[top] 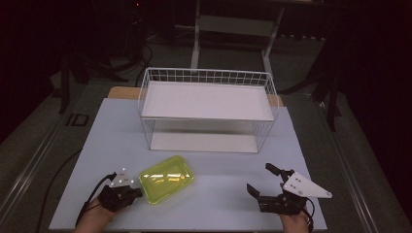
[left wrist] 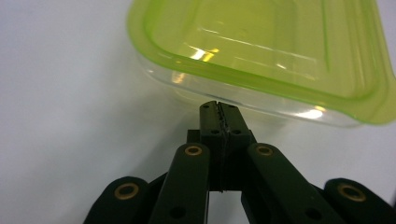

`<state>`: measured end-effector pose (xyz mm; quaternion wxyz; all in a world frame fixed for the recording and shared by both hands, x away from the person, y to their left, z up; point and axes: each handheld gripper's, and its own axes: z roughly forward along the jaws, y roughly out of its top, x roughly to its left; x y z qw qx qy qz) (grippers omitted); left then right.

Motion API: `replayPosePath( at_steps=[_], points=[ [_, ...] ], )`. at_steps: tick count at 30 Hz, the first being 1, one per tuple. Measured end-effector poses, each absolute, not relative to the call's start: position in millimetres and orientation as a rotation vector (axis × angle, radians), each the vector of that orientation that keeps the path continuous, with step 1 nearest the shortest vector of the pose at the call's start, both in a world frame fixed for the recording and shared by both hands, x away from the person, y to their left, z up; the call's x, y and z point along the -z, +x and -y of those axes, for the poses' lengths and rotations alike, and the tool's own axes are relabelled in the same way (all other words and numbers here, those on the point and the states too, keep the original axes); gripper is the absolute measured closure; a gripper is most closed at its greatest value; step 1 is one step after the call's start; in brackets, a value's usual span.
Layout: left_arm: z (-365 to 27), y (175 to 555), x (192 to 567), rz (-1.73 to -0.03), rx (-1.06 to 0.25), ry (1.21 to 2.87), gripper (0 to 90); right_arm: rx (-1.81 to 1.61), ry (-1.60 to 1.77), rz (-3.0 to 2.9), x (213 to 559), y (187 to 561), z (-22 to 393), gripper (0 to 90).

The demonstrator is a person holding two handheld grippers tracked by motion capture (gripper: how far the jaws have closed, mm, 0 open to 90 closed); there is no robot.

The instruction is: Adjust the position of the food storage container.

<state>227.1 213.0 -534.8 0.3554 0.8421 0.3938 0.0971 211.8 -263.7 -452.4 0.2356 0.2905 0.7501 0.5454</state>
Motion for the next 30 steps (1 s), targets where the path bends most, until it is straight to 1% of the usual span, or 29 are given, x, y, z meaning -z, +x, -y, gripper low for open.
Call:
replayPosePath(
  at_steps=[7,12,21,30],
  points=[
    [-206,243,534,-1.041,-0.28,2.148,90.0,-1.498,0.787,-2.065,454,213,264,10.6],
    [-201,250,535,-1.041,-0.258,2.127,90.0,-1.522,0.767,-2.063,455,212,263,10.6],
    [-186,264,533,-1.01,-0.273,2.131,90.0,-1.52,0.78,-2.08,457,214,265,10.6],
    [-172,277,533,-0.994,-0.257,2.117,90.0,-1.522,0.777,-2.085,457,214,267,10.6]
  ],
)
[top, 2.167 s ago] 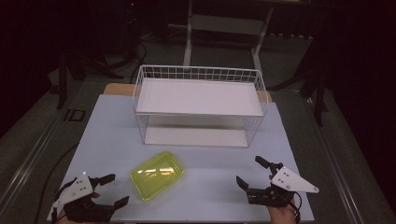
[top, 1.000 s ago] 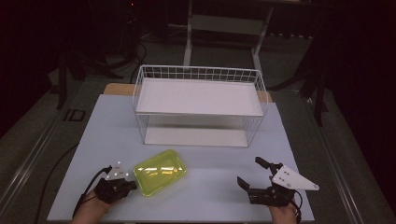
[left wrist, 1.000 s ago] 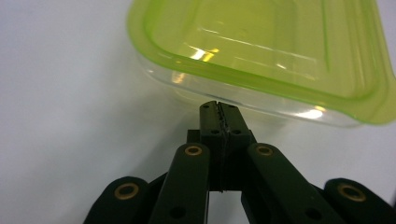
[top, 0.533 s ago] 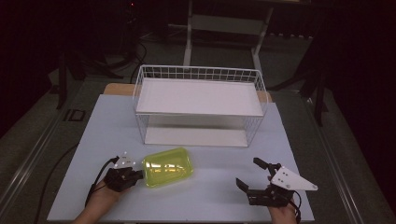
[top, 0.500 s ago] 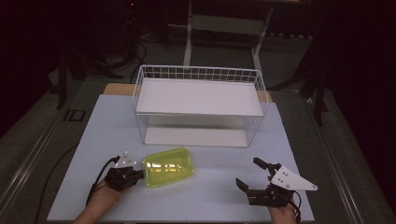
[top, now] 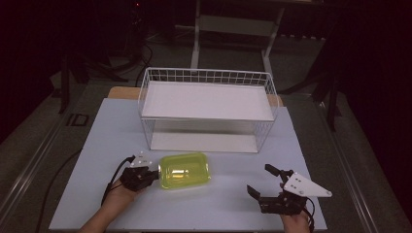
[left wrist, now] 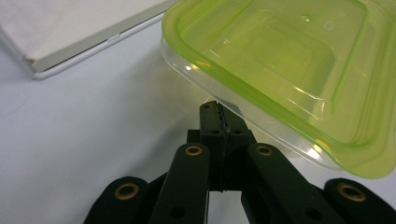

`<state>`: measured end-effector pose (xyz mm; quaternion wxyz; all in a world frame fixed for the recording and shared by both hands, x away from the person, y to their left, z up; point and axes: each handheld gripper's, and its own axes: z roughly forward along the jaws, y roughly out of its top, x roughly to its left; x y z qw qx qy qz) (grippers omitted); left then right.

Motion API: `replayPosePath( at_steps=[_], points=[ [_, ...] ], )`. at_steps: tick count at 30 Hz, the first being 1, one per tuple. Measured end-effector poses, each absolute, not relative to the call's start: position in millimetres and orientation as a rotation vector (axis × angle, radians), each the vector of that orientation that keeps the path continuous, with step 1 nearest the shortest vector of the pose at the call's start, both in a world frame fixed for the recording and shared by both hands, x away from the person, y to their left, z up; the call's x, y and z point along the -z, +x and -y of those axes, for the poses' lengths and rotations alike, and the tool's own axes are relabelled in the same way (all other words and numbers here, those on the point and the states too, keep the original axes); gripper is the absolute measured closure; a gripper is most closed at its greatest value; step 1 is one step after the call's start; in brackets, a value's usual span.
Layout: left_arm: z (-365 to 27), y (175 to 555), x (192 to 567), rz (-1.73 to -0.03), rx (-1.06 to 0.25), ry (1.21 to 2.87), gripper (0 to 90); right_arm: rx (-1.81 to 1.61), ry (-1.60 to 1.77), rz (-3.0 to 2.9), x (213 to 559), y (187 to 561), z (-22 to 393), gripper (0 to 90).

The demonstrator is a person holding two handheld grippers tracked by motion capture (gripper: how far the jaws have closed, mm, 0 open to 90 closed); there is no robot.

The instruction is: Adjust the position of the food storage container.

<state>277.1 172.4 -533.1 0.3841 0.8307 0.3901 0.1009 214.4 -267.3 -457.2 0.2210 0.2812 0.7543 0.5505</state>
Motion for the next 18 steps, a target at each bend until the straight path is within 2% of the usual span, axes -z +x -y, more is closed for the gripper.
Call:
replayPosePath(
  at_steps=[18],
  points=[
    [-130,301,536,-0.914,-0.22,2.126,90.0,-1.502,0.748,-2.12,460,217,267,10.6]
  ],
)
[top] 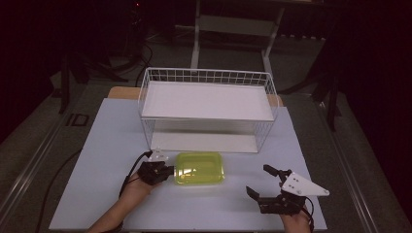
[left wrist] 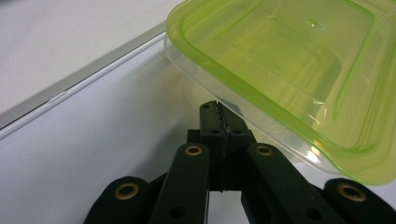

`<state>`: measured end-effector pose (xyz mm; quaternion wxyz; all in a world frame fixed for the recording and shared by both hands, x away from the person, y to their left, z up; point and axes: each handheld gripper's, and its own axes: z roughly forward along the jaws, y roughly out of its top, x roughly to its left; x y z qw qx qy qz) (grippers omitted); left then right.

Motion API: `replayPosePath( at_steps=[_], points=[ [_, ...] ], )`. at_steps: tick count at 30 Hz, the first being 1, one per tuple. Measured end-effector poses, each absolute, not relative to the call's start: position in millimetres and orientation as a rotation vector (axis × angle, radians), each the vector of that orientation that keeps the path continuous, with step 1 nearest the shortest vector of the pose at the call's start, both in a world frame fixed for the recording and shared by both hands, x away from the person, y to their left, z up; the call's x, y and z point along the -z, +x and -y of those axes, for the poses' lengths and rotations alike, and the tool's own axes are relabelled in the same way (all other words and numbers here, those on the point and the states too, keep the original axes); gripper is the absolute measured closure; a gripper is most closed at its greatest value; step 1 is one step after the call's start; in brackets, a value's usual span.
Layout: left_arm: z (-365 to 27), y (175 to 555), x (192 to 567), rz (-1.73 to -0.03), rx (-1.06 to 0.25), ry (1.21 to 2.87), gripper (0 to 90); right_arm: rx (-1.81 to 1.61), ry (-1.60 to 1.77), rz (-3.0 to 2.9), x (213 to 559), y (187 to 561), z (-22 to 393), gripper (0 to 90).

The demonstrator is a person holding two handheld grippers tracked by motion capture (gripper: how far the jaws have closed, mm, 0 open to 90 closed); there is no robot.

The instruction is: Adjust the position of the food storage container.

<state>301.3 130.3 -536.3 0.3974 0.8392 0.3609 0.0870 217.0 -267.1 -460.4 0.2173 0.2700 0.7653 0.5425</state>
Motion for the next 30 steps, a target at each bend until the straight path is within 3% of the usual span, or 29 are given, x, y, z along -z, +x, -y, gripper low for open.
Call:
replayPosePath(
  at_steps=[22,27,30],
  points=[
    [-103,312,537,-0.853,-0.198,2.141,90.0,-1.475,0.783,-2.092,463,220,271,10.6],
    [-121,301,526,-0.876,-0.19,2.083,79.0,-1.465,0.811,-2.067,464,220,271,10.6],
    [-129,294,521,-0.87,-0.197,2.073,63.9,-1.498,0.833,-2.087,463,219,271,10.6]
  ],
)
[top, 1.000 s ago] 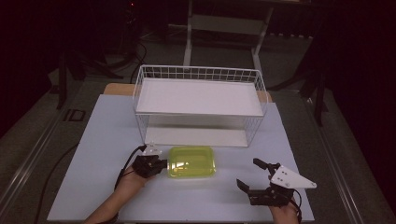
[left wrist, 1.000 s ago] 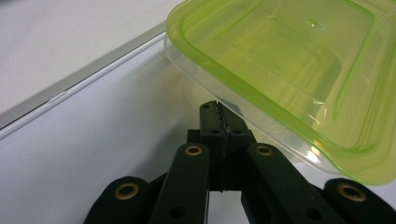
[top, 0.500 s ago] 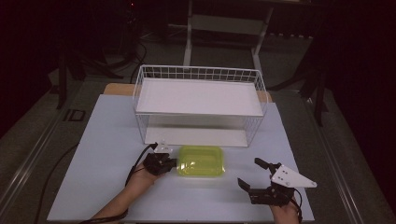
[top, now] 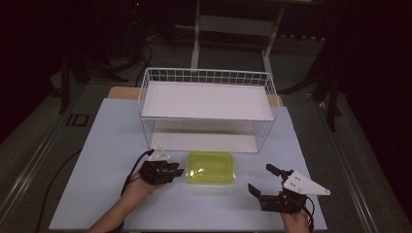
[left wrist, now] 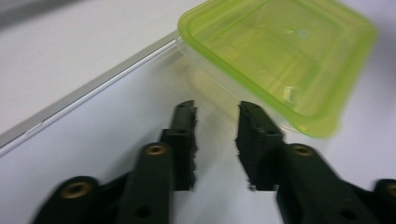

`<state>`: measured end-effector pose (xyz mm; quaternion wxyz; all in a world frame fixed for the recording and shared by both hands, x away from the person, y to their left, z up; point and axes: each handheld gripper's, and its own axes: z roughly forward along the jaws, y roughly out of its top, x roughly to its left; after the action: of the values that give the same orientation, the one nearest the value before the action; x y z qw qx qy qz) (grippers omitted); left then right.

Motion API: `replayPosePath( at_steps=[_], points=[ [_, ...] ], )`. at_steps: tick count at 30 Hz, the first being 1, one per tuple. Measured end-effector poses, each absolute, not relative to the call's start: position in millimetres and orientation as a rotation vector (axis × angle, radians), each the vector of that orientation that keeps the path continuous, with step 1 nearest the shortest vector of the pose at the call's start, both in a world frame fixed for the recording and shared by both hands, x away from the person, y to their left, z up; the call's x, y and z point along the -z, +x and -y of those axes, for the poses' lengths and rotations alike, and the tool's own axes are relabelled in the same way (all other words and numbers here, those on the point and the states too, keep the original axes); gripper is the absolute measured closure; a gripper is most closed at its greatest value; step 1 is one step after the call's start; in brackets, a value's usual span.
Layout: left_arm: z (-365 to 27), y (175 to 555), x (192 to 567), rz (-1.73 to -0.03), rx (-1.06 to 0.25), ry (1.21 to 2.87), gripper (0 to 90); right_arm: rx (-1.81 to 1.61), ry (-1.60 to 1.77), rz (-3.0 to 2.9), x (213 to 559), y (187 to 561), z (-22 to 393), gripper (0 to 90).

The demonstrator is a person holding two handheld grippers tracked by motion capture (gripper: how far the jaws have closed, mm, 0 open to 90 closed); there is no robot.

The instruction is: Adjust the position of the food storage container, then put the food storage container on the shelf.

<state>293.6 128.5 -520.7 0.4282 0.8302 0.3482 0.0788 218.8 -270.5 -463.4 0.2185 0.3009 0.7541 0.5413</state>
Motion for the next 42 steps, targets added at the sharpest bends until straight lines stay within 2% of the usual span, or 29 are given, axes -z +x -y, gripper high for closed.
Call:
replayPosePath(
  at_steps=[3,6,9,11,12,19,30,37,42],
  points=[
    [-140,285,515,-0.889,-0.167,2.016,59.0,-1.522,0.828,-2.091,462,218,270,10.6],
    [-149,277,509,-0.87,-0.161,1.976,47.3,-1.501,0.818,-2.092,461,215,266,10.6],
    [-155,269,502,-0.828,-0.15,1.945,26.0,-1.473,0.812,-2.087,461,213,264,10.5],
    [-156,268,499,-0.829,-0.113,1.938,6.2,-1.431,0.813,-2.095,462,214,261,10.6],
    [-156,266,497,-0.828,-0.105,1.931,0.8,-1.421,0.808,-2.123,463,215,261,10.6],
    [-145,256,482,-0.806,-0.157,1.871,0.8,-1.447,0.799,-2.191,459,217,256,14.2],
    [-132,273,464,-0.845,-0.034,1.825,0.8,-1.373,0.9,-2.184,436,236,246,11.7],
    [-121,285,469,-0.861,-0.037,1.874,0.9,-1.365,1.087,-2.196,442,261,236,11.3],
    [-113,296,475,-0.931,0.018,1.89,0.9,-1.363,1.2,-2.236,450,274,233,12.0]
  ],
)
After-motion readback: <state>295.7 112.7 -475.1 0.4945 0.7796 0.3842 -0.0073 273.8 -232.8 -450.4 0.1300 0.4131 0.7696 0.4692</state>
